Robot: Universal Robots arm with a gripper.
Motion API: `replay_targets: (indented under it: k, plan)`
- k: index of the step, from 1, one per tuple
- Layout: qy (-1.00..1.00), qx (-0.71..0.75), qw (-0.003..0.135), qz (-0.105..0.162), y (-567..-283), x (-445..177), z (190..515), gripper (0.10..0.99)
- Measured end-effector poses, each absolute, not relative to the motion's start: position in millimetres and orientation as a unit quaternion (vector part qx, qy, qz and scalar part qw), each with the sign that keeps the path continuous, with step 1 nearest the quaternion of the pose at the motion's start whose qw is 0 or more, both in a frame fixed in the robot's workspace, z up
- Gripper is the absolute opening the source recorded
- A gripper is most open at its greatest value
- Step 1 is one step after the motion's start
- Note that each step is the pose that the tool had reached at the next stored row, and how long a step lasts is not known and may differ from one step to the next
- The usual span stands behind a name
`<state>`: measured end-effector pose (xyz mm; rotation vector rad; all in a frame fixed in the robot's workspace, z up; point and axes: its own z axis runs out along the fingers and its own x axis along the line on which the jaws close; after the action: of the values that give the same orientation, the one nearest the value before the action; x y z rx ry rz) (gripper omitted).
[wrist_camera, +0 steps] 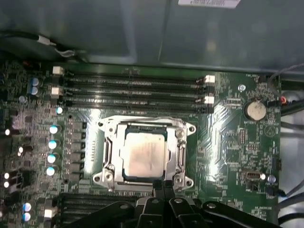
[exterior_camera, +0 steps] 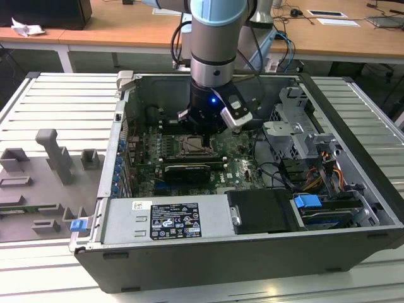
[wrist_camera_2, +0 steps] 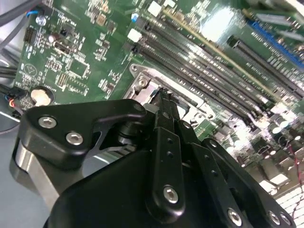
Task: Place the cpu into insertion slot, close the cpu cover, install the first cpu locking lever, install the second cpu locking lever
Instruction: 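Install the second cpu locking lever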
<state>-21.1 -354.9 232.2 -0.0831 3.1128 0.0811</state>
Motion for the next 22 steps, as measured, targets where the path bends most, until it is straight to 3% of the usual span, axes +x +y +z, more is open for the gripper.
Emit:
replay_targets:
  k: [22]
  plan:
    - [0.999,-0.027,0.013,0.029,-362.1,-28.1,232.1,0.106]
